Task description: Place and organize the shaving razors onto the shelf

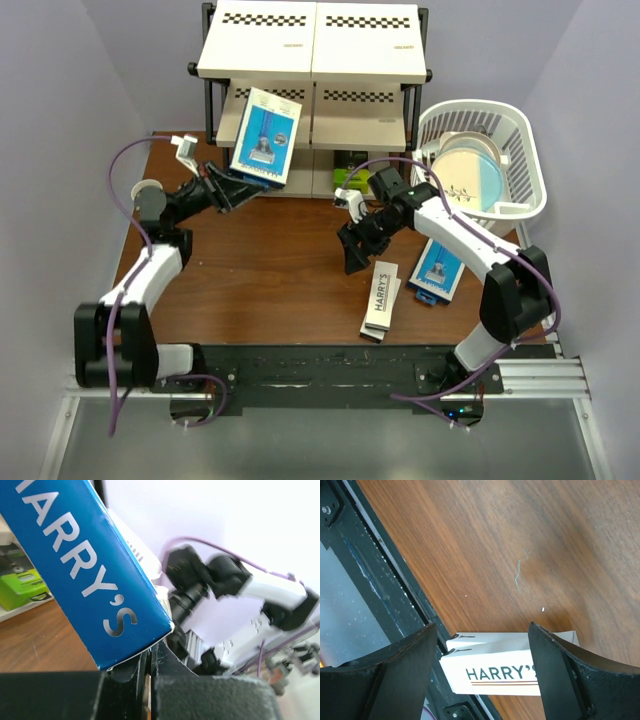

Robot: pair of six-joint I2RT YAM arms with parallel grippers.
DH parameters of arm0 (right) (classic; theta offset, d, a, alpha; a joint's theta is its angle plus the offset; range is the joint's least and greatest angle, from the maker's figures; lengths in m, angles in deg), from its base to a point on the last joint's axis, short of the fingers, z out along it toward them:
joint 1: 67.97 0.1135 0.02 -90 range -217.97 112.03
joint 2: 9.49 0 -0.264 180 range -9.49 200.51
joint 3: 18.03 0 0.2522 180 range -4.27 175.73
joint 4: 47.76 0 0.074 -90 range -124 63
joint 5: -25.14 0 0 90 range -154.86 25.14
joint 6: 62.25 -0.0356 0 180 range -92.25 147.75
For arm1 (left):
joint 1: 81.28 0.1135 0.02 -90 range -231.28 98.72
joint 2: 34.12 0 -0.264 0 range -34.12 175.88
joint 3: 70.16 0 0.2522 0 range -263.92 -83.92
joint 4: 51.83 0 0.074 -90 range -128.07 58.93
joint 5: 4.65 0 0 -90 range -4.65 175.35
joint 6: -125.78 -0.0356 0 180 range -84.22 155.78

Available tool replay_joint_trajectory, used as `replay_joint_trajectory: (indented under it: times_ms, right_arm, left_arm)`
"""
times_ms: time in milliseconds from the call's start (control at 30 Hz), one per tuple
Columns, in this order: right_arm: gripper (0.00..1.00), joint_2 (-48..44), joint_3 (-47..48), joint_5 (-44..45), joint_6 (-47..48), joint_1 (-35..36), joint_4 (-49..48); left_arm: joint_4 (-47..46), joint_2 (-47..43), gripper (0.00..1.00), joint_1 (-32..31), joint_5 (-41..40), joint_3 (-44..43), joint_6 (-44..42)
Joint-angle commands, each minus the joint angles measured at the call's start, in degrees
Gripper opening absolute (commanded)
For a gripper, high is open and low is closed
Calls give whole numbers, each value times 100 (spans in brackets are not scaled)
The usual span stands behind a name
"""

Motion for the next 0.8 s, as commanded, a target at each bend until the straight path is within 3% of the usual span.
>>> replay_joint_trajectory:
  times_ms: [0, 333, 567, 767]
  right_arm:
    - [78, -408, -78, 59, 28, -14, -146]
    - [78, -839, -578, 120, -60, -111, -251]
    - [78, -901, -623, 173, -51, -198, -278]
    - [78, -805, -579, 164, -104, -278, -295]
  left_arm:
    - [-563, 771, 0, -18, -283, -768, 730]
    - [-291, 2325, 0, 52, -643, -1939, 1046]
    - [789, 3091, 0, 148, -652, -2826, 1038]
    - [1071, 3531, 0, 271, -731, -3284, 1064]
